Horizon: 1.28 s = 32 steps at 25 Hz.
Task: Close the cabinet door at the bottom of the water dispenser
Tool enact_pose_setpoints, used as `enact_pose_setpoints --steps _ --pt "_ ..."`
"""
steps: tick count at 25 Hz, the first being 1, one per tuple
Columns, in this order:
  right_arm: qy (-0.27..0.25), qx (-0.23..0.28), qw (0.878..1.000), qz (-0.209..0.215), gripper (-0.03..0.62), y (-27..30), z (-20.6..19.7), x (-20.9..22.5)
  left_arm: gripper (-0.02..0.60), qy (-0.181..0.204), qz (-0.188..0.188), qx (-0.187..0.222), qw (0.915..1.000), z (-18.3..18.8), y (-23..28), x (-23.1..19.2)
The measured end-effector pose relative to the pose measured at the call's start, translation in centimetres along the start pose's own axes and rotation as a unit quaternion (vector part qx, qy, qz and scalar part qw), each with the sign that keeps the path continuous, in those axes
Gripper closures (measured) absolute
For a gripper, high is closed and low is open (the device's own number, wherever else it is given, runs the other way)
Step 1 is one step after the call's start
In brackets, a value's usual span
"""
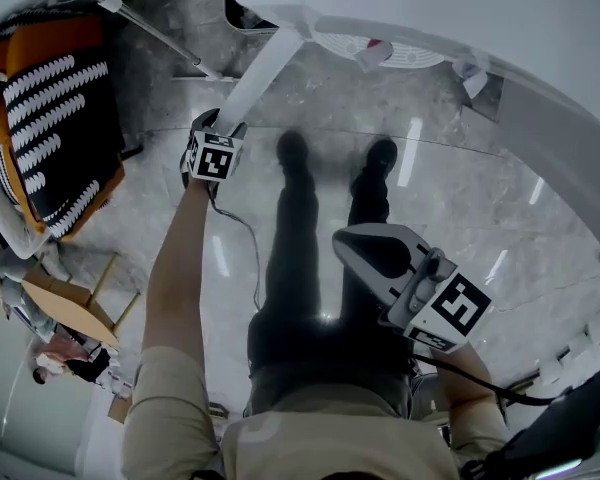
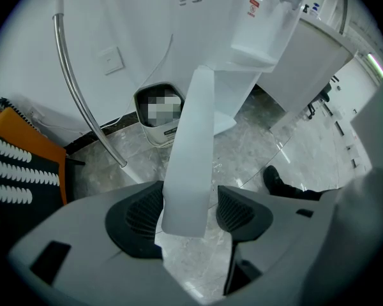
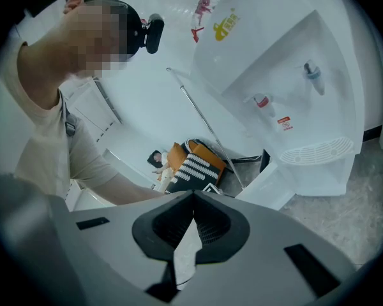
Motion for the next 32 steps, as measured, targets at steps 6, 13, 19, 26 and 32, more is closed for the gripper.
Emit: enact_pose_setpoints --steps 6,13,19,26,32 --pt "0.006 0.021 1.0 -0.013 0.579 -1.7 0.2 0.9 0.333 0.003 -0.005 -0.013 0.9999 -0.2 0.4 2.0" --pt "0.034 0.052 0.998 -0.005 0.579 -3.5 0.5 1.6 0.333 0.009 -0.019 -0.023 0.9995 -0.1 1.0 4.3" --pt "0.042 0.06 0.997 -0.004 0.579 -4.9 0.3 2.0 0.335 0.028 -0.026 -0.033 0.9987 0.3 1.4 6.6" --pt "0.036 0.06 0.997 -0.015 0.579 -6.4 0.0 2.0 0.334 0.005 -0.033 -0.039 0.9987 0.6 1.7 8.8" --pt "0.027 0.061 0.998 -0.015 0.579 -6.8 -0.4 1.4 0.334 -0.017 -0.046 -0.019 0.9986 1.3 1.6 10.0"
Point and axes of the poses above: the fingertips, and each gripper's own axes: y forward along the fingers, x to its right, z out of its top, the point moved 3 cm from there along -y, backward along the fingers, and after that the axes turned 4 degrees about -x, right-handed, at the moved point
